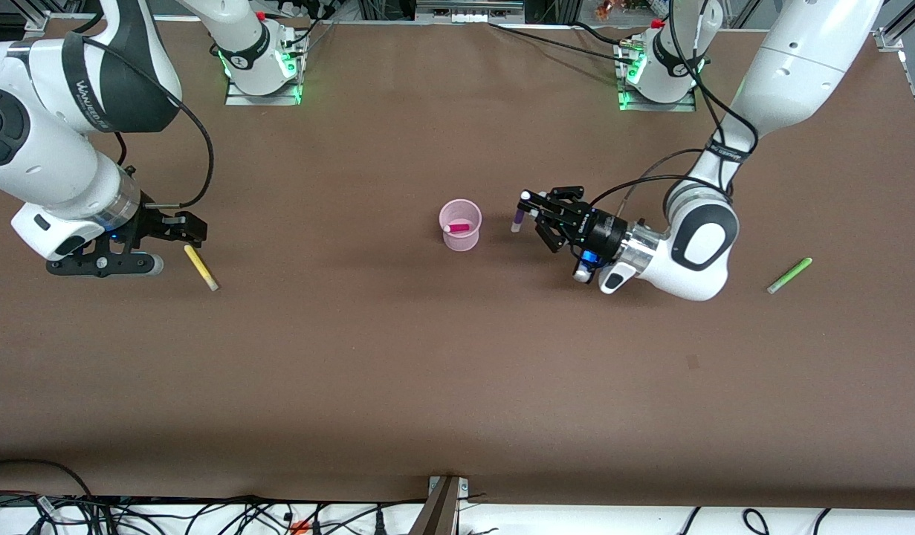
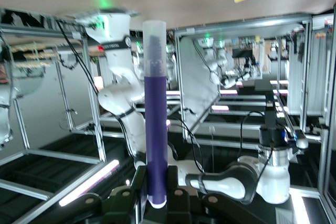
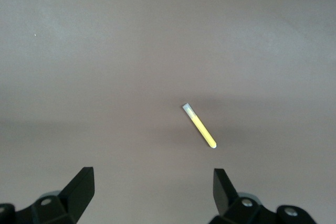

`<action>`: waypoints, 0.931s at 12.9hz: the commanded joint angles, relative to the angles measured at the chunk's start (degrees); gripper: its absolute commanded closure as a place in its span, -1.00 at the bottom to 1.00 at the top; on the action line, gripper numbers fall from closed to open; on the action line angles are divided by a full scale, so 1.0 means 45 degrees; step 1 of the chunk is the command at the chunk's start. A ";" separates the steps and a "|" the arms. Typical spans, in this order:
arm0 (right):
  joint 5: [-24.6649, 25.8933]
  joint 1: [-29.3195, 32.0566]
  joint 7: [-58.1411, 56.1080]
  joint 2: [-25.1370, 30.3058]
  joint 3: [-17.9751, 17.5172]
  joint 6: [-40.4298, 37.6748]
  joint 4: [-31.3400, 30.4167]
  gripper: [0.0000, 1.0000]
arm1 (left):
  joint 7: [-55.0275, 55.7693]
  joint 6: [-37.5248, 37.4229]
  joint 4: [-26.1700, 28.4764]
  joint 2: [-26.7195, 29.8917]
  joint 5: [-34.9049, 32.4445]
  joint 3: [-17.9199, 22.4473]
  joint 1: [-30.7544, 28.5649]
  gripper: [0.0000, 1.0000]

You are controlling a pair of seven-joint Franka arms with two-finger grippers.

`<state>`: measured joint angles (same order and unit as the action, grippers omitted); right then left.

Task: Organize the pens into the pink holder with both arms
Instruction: 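Carry the purple marker with the left gripper over the pink holder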

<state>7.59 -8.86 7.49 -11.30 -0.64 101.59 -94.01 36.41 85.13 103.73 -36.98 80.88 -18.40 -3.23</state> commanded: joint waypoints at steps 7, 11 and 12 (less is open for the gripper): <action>0.0110 0.0192 0.0092 0.0051 -0.0209 -0.0212 0.0052 -0.99 | -0.3382 0.1393 0.0190 -0.1272 0.1851 -0.0189 0.1732 1.00; 0.0110 0.0192 0.0092 0.0051 -0.0209 -0.0212 0.0052 -0.99 | -0.4551 0.1569 0.0074 -0.1955 0.1793 -0.0169 0.1752 1.00; 0.0110 0.0192 0.0092 0.0051 -0.0209 -0.0212 0.0032 -0.99 | -0.4884 0.1570 0.0015 -0.2151 0.1793 -0.0169 0.1752 1.00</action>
<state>7.59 -8.86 7.50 -11.31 -0.64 101.50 -94.02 18.26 92.11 104.13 -44.77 87.75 -18.87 4.74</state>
